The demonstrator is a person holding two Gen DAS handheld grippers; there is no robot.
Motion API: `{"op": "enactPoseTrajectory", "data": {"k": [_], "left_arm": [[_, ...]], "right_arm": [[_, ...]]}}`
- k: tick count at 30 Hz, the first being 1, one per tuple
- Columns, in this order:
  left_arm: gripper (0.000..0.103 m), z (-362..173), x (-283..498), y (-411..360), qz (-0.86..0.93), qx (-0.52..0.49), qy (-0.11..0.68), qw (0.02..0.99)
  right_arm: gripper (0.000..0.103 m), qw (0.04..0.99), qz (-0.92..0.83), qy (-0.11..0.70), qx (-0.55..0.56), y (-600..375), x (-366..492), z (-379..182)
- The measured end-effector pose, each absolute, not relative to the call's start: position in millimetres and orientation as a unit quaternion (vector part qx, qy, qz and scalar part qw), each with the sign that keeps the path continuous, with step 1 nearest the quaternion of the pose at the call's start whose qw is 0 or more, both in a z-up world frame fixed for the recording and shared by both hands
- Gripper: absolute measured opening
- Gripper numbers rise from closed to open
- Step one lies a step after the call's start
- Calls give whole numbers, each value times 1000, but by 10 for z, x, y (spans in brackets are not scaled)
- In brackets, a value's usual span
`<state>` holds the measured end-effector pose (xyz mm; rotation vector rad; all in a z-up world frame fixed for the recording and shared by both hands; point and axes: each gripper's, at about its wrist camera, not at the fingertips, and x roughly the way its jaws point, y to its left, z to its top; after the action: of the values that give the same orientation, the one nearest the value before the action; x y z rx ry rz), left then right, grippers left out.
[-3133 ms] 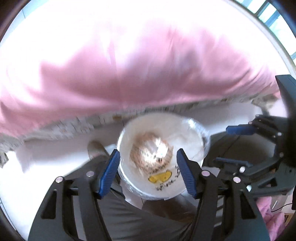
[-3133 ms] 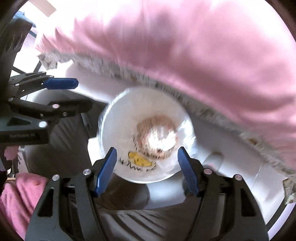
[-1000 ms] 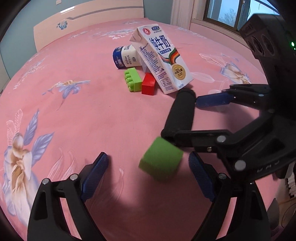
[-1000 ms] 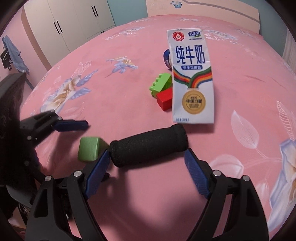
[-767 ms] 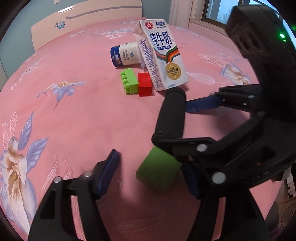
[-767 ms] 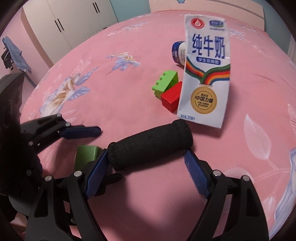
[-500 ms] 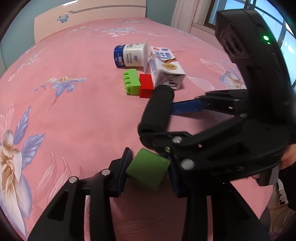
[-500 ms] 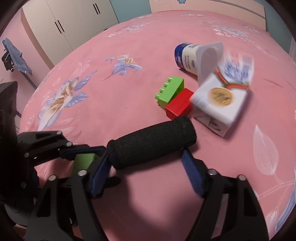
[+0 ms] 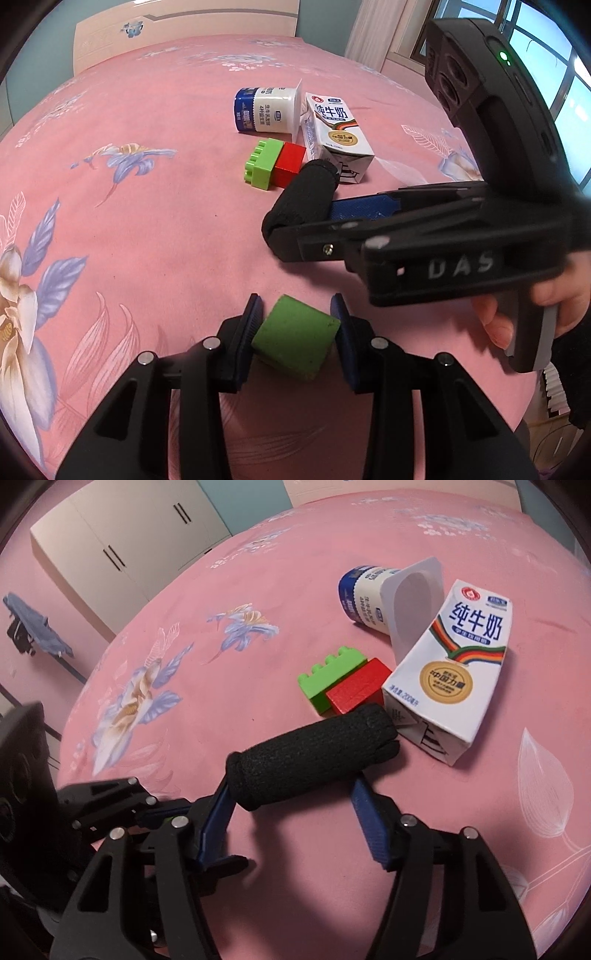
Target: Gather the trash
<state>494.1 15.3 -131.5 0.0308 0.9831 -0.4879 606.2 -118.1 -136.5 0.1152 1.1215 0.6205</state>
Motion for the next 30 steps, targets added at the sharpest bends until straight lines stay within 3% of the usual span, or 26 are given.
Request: {"op": "enactPoseTrajectory", "data": {"k": [4,12,14,15,16,30], "left_arm": [[41,-1328,4945,151,-231,15,466,854],[41,-1338,4932,170,-231,11,463,856],[41,-1339,4930,177,-230,8,463,856],[41,-1339,4926,185,-229,7,463,856],[41,-1337,4926,189,-228,5,464,856],[41,-929,4663,300,-186,15,457,870]], "right_arm": [[75,795,286,531,73,-1137,6067,-1344],[75,799,215,544,139,-1088,6272,-1382],[64,807,199,543,121,-1029,6298,-1389],[50,810,197,541,110,-1003,6308,-1388],[46,810,200,541,107,-993,6323,-1398],[45,835,228,501,10,-1153,5698,-829]]}}
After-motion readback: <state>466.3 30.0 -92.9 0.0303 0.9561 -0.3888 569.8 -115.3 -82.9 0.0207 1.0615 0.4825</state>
